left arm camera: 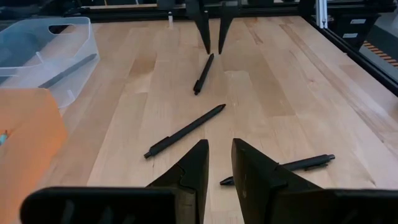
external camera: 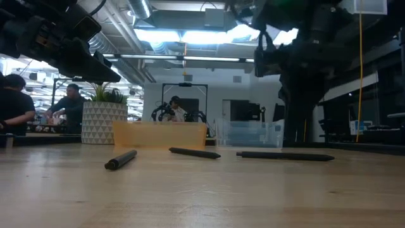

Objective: Sort pens & pencils
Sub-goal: Put the black pen into the transparent bin

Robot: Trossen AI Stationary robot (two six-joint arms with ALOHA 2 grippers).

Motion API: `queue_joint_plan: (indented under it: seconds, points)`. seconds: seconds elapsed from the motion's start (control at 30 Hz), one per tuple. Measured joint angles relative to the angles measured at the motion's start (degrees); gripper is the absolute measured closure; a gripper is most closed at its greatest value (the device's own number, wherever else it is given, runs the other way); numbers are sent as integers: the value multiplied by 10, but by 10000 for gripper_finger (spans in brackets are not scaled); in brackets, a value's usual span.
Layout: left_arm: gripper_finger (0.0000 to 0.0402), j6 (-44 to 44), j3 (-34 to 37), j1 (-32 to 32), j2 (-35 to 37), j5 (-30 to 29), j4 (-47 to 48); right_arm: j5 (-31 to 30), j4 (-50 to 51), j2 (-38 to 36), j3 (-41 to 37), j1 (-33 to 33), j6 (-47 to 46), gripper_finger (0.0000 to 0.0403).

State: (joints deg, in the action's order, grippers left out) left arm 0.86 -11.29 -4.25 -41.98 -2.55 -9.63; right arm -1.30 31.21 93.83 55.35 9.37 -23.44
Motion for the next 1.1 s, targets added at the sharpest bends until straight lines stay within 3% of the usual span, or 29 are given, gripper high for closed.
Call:
queue_joint_plan:
  seconds: [0.33, 1.1]
  points:
    - [337, 2, 0, 0, 0, 0, 1, 0, 52, 71, 31, 0, 0, 311]
    - [337, 3, 0, 0, 0, 0, 1, -36, 51, 72, 31, 0, 12, 311]
